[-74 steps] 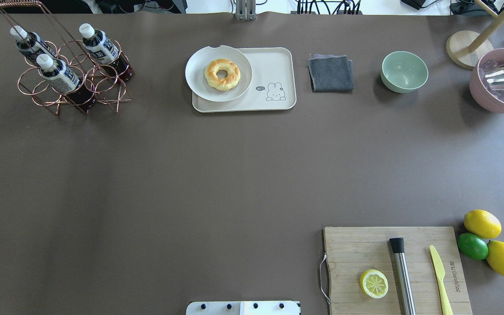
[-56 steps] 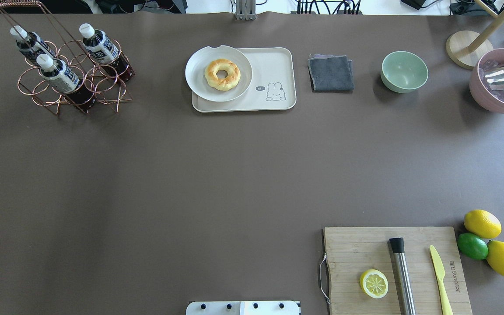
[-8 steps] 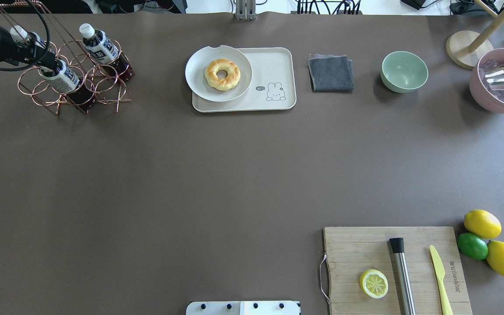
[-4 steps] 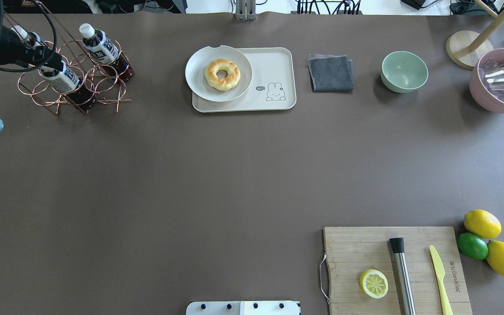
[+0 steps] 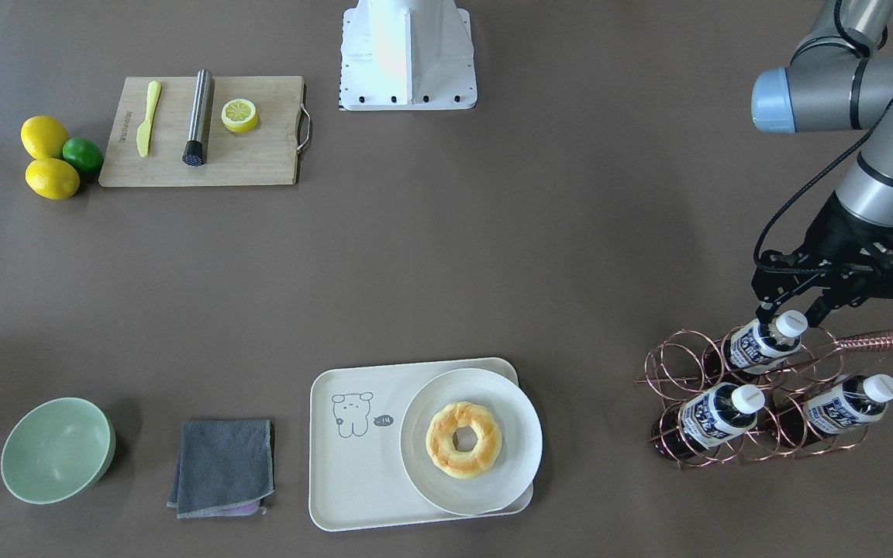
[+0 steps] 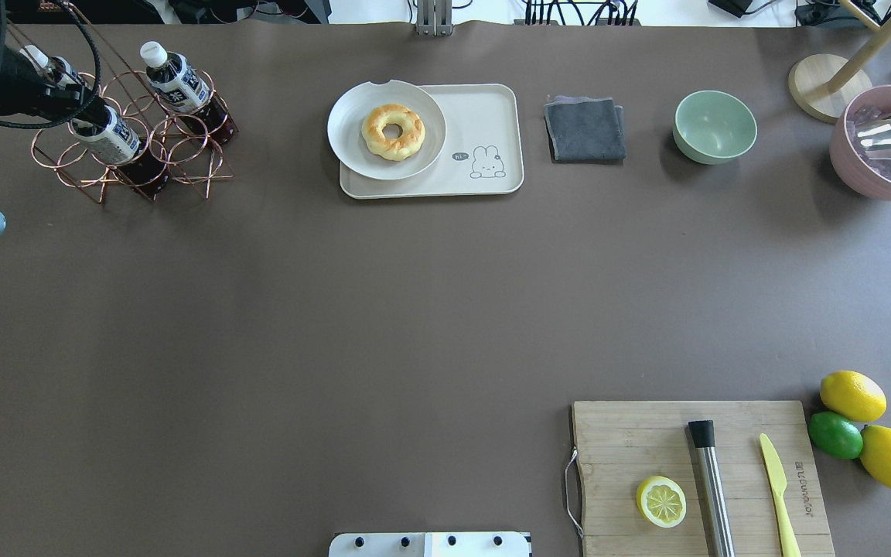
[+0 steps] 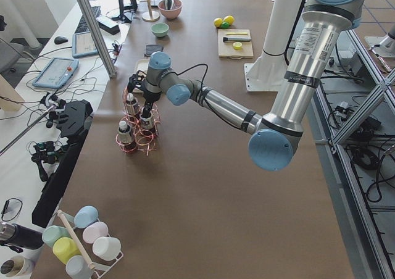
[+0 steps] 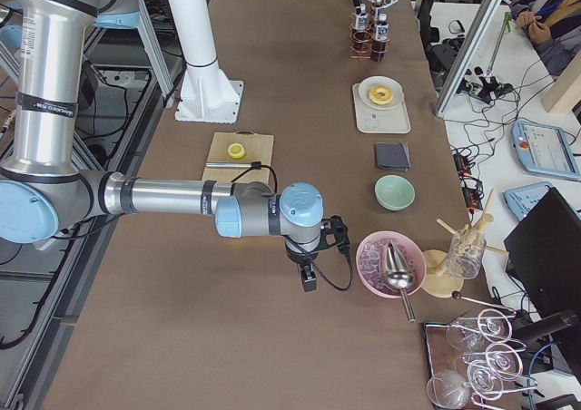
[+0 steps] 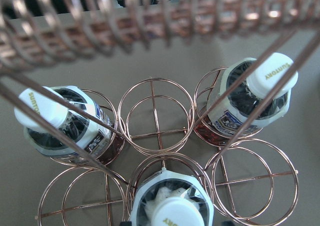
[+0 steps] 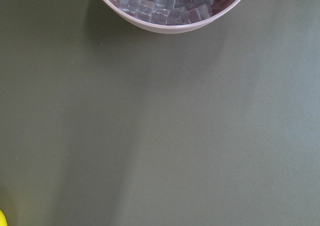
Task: Place tea on tray
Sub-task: 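Reach the left gripper down over the wire rack onto a tea bottle, then close the left gripper on the bottle cap and lift it from the rack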
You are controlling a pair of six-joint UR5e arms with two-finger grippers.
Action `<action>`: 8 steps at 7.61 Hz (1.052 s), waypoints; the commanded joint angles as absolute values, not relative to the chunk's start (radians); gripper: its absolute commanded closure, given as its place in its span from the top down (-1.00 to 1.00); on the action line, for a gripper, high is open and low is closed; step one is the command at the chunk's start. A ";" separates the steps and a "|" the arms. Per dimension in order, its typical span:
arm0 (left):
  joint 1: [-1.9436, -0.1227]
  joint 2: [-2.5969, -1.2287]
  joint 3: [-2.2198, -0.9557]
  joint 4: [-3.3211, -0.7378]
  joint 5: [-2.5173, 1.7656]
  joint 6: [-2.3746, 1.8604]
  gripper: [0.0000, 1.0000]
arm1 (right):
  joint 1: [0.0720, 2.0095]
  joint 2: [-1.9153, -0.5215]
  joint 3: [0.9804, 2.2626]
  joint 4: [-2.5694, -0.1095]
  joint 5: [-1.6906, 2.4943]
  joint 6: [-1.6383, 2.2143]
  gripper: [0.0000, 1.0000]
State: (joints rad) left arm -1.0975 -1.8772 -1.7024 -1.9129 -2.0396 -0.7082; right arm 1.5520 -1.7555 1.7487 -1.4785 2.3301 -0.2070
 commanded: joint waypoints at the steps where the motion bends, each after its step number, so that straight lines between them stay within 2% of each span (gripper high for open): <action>1: -1.097 -1.879 -1.707 -1.913 -2.040 -0.718 -0.69 | 1.552 -1.769 1.749 -1.463 2.330 -0.207 1.00; 2: -1.097 -1.881 -1.707 -1.911 -2.040 -0.718 -1.00 | 1.552 -1.770 1.747 -1.463 2.330 -0.207 1.00; 8: -1.152 -1.882 -1.762 -1.898 -2.052 -0.704 -1.00 | 1.552 -1.769 1.692 -1.384 2.330 -0.204 1.00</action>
State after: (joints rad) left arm -1.1153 -1.8894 -1.7435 -1.9011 -2.0435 -0.7121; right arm 1.5516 -1.7694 1.7186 -1.4259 2.3301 -0.2049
